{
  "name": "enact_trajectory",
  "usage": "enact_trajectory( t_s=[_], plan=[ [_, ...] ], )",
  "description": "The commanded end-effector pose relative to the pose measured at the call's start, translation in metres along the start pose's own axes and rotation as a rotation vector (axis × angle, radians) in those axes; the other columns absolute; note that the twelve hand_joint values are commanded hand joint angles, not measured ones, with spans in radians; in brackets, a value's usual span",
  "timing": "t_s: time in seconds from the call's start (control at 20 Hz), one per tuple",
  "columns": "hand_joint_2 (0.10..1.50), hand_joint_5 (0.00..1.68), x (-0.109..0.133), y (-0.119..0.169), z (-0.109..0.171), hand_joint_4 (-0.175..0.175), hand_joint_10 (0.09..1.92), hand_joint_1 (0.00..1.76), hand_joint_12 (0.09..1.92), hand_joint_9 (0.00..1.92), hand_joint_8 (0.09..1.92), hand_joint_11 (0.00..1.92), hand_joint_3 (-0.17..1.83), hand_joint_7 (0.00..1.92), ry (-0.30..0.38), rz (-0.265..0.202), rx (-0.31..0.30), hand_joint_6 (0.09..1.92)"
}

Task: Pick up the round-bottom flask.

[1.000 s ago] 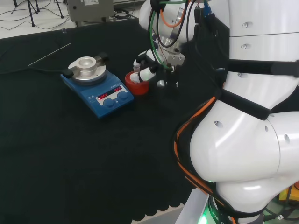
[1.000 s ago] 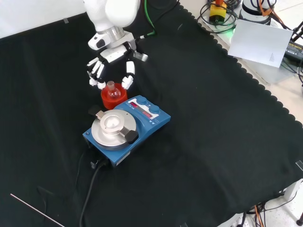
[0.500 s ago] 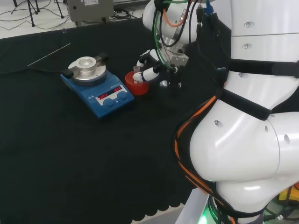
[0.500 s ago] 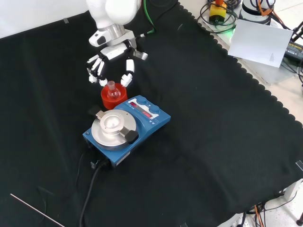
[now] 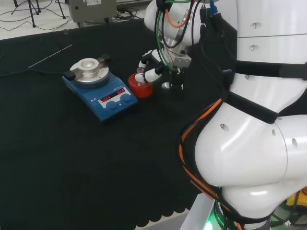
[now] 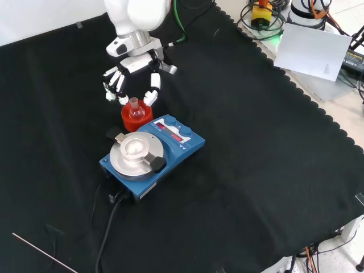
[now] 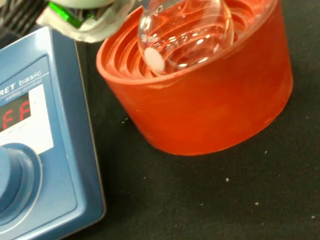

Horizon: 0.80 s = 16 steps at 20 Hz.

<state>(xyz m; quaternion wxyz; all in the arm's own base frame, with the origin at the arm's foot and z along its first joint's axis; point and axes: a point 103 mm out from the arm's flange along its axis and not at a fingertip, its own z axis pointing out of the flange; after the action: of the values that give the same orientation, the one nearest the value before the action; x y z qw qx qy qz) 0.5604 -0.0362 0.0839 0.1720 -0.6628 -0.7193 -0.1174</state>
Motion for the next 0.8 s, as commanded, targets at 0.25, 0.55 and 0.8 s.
enact_trajectory(
  t_s=[0.25,0.55,0.8],
  plan=[
    [0.59,0.84,0.0015,0.0046,0.0006,0.03,0.58,0.89,1.35,0.56,0.59,0.0,0.64,0.4,0.003,-0.002,-0.008,0.77],
    [0.6,0.86,0.0015,0.006,0.0006,0.032,0.58,0.89,1.35,0.56,0.59,0.0,0.64,0.4,-0.004,0.0,-0.01,0.78],
    [0.6,0.9,0.0015,0.0068,0.0008,0.041,0.58,0.9,1.36,0.57,0.59,0.0,0.64,0.41,-0.002,0.002,-0.012,0.79]
  ],
)
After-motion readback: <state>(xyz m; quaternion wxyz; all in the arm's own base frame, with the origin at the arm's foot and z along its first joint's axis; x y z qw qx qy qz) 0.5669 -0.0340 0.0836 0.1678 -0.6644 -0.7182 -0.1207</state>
